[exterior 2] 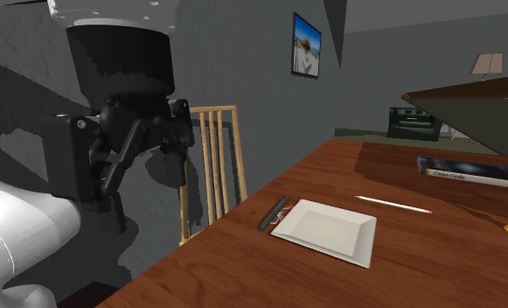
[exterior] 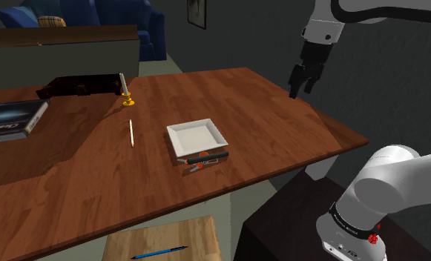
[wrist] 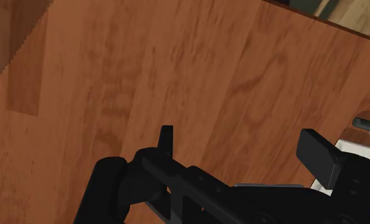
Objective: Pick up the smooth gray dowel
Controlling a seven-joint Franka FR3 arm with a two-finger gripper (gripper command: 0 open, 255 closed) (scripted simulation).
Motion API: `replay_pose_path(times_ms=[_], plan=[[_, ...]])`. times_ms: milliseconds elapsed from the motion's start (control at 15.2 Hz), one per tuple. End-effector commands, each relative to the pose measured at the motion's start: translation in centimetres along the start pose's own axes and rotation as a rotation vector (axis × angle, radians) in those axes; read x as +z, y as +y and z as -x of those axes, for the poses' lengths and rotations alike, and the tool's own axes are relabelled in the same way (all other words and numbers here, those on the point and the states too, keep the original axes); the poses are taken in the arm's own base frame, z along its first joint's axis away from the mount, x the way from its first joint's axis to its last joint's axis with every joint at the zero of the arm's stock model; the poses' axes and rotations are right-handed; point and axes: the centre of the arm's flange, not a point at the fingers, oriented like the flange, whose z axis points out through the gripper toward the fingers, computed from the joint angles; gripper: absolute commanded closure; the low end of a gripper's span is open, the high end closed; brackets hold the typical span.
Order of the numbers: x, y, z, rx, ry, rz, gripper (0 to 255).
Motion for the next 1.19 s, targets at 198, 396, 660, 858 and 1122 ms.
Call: replay_pose_path(times_ms=[198, 396, 660, 858, 1122], plan=[[1.5, -2.5, -2.6, -0.140, 0.007, 0.000, 0], [3.0, -5.3, -4.8, -0.280, 0.014, 0.000, 0], [4.9, -9.5, -7.1, -0.466, 0.024, 0.001, 0], [6.4, -12.9, -8.3, -0.606, 0.031, 0.001, 0], [8.3, -17.6, -9.2, -0.792, 0.040, 0.001, 0]])
